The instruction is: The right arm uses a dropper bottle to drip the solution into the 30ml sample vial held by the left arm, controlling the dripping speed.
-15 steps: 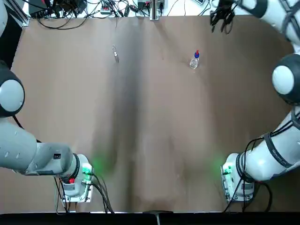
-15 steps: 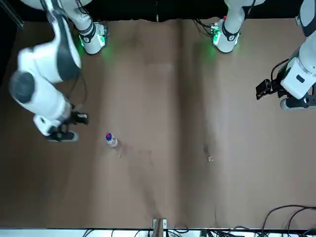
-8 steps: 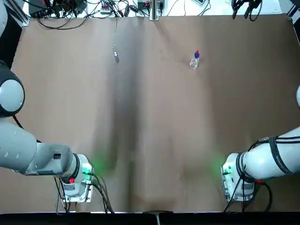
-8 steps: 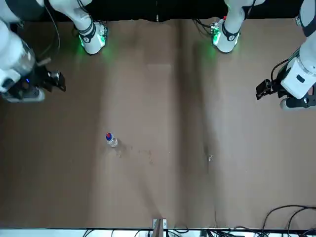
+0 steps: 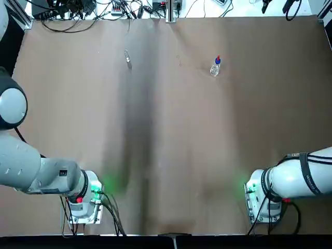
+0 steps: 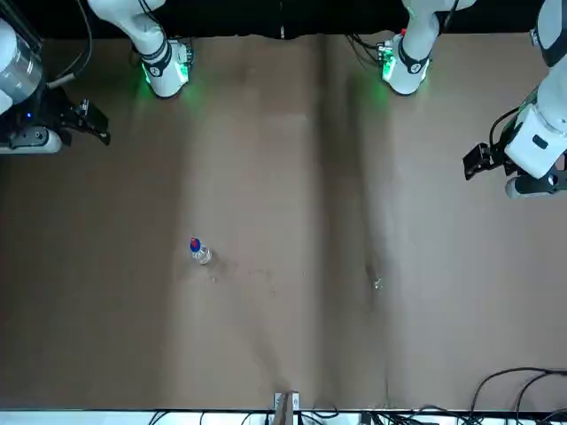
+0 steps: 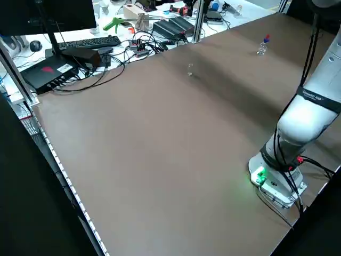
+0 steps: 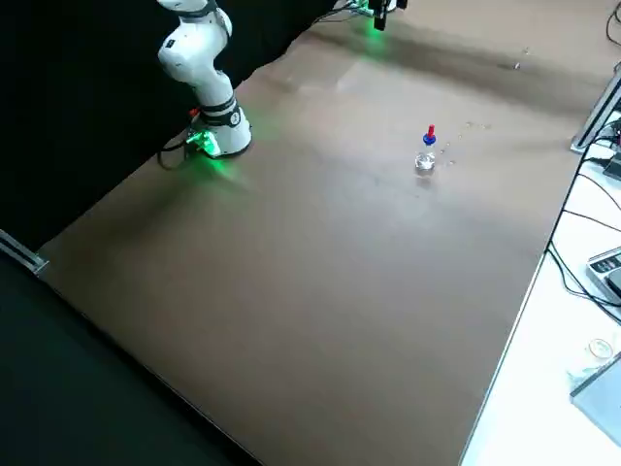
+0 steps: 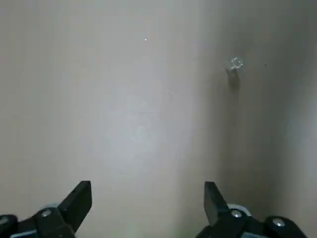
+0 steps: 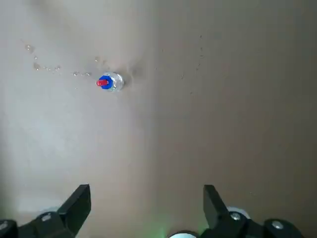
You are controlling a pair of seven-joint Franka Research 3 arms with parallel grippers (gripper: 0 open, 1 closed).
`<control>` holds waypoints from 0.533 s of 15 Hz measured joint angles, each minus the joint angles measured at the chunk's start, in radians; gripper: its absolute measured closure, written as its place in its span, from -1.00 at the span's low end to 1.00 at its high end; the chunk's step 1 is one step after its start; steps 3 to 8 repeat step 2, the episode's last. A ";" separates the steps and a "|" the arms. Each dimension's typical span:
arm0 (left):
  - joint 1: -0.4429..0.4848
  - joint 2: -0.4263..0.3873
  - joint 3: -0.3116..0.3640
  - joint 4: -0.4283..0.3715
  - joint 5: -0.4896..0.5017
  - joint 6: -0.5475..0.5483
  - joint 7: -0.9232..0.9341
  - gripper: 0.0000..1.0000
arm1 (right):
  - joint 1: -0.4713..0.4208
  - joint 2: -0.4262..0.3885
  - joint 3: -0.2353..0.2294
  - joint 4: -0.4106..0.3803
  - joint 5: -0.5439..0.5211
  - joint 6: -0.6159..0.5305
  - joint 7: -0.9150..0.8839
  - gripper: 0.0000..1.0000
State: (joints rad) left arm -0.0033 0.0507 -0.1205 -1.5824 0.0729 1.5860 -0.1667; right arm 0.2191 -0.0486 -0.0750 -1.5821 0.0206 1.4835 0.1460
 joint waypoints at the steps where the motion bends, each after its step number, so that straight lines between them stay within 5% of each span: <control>1: 0.000 0.000 0.000 0.000 0.001 0.000 0.000 -1.00 | -0.002 0.000 0.000 -0.008 0.000 0.010 0.000 -1.00; 8: 0.000 0.000 0.000 0.000 0.002 0.000 0.000 -1.00 | -0.003 0.000 0.000 -0.017 0.000 0.022 -0.001 -1.00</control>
